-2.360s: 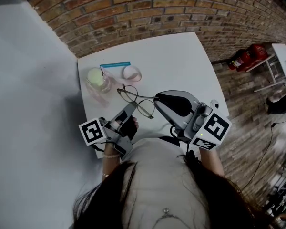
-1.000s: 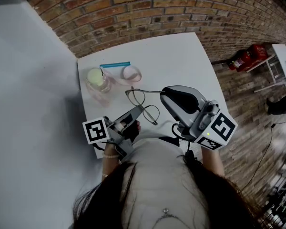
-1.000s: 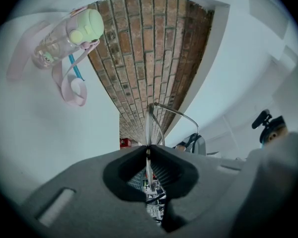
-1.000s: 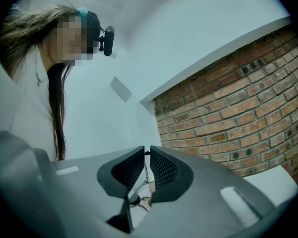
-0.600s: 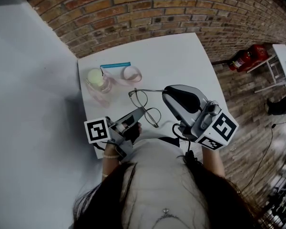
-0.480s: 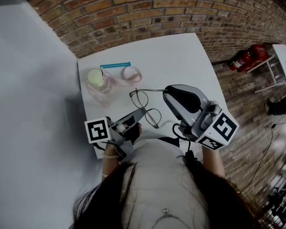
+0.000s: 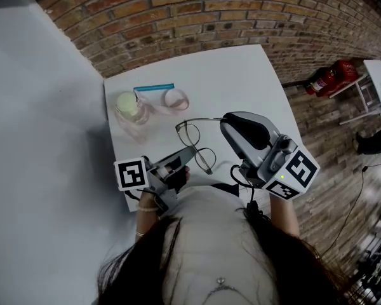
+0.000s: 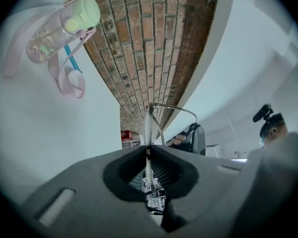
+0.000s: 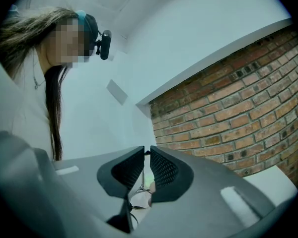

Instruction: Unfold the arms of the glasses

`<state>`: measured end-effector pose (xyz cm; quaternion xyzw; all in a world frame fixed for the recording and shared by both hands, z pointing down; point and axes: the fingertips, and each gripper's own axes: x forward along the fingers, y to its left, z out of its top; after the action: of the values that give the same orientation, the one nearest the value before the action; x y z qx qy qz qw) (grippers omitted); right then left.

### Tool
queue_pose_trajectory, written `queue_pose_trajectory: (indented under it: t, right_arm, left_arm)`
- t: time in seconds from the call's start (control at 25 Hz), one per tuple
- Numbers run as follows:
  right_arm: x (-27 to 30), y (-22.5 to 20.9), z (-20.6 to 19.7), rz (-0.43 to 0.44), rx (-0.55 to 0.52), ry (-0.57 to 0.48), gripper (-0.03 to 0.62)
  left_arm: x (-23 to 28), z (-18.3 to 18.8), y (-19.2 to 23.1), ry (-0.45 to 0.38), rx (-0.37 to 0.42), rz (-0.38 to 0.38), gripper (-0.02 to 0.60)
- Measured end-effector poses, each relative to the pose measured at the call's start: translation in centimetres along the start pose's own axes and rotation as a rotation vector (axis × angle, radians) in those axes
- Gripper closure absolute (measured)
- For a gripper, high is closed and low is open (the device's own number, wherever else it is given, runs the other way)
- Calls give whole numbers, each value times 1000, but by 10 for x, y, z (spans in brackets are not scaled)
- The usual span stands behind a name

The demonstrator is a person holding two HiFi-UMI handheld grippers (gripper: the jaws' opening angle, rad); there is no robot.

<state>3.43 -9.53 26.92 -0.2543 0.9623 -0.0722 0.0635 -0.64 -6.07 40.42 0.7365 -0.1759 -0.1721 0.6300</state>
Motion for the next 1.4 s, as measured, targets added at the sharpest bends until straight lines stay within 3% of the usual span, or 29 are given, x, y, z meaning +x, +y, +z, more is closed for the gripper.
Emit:
queue_pose_trajectory:
  t: [0.64, 1.4]
  right_arm:
    - [-2, -6, 2, -24, -3, -8, 549]
    - [-2, -2, 1, 5, 12, -10, 549]
  left_arm:
    - [3, -9, 4, 52, -1, 9, 558]
    - [2, -2, 3, 11, -17, -4, 558]
